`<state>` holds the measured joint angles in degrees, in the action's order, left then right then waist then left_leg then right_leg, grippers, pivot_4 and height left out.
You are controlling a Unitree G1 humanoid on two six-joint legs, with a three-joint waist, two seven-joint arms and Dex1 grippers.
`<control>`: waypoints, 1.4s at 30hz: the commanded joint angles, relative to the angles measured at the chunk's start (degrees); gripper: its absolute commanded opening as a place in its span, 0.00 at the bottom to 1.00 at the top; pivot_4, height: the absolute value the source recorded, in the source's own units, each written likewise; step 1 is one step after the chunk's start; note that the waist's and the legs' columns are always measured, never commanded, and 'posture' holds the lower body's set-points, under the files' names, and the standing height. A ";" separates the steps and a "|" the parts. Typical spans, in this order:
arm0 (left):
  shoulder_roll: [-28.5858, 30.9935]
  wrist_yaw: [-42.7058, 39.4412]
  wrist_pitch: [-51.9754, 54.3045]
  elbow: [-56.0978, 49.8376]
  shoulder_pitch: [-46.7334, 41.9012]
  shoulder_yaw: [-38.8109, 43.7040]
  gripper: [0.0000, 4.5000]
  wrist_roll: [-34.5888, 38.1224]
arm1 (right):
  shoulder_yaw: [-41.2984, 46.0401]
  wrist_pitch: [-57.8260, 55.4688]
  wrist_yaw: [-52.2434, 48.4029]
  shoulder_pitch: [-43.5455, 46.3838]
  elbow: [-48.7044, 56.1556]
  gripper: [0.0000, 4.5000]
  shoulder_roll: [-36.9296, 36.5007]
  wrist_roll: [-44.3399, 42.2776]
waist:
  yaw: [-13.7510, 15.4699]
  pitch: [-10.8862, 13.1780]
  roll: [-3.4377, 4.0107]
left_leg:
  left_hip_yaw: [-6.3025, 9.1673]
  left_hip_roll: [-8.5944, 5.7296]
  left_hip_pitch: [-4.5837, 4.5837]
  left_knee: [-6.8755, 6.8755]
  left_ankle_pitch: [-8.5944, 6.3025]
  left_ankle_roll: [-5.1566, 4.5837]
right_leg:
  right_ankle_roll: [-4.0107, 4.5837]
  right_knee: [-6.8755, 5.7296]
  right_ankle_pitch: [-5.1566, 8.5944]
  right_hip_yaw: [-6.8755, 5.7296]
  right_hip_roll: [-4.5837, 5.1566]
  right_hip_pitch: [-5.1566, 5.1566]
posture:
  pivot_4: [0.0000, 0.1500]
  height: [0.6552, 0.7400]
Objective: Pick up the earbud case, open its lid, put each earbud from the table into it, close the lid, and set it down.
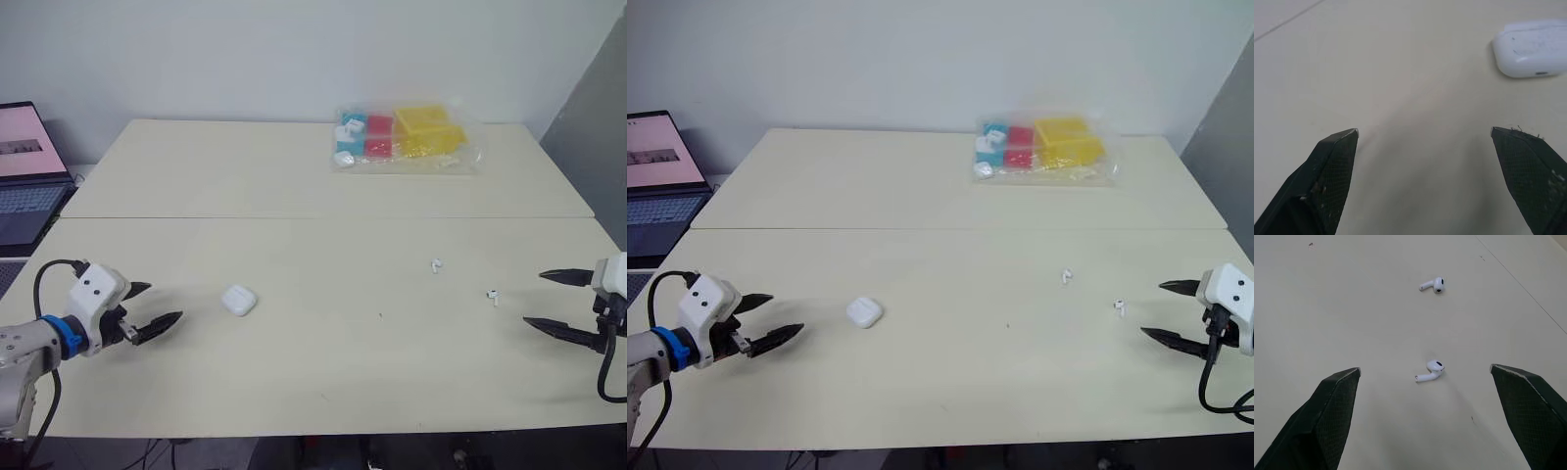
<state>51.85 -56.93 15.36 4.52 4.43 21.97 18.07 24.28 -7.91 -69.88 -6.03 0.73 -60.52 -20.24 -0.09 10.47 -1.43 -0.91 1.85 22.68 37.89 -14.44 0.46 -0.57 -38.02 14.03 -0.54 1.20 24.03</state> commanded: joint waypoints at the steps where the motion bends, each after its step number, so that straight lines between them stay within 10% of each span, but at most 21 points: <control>1: 0.80 -1.36 3.94 -2.21 -0.85 2.46 1.00 4.25 | 1.71 1.39 0.93 0.43 0.63 0.99 0.36 -0.10 | 0.00 0.00 0.00 | 0.01 0.00 -0.01 0.01 0.00 0.00 | 0.00 -0.01 0.00 0.00 0.00 -0.01 | 1.00 1.00; 17: -5.43 7.74 24.19 -25.32 3.99 -0.17 1.00 14.14 | -6.32 -19.49 3.10 10.19 24.53 0.99 1.18 -16.74 | 0.00 -0.02 0.01 | 0.28 0.05 -0.13 0.06 0.00 0.00 | 0.00 -0.06 -0.01 0.00 0.00 -0.18 | 1.00 1.00; 42: -5.51 6.19 17.87 -8.43 -14.11 -20.04 1.00 0.71 | -18.15 -24.72 6.08 19.76 33.53 0.99 4.35 -19.43 | 0.16 -0.03 0.00 | 0.37 -0.04 -0.09 0.06 0.01 -0.01 | 0.04 0.01 0.02 -0.08 -0.02 -0.25 | 1.00 1.00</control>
<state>46.74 -50.70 33.16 -4.01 -9.13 2.66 19.06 5.70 -33.33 -63.65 12.59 32.71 -56.16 -39.48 0.08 10.45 -1.44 -0.55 1.79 22.57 37.95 -14.43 0.45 -0.55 -38.01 14.05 -0.62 1.17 23.75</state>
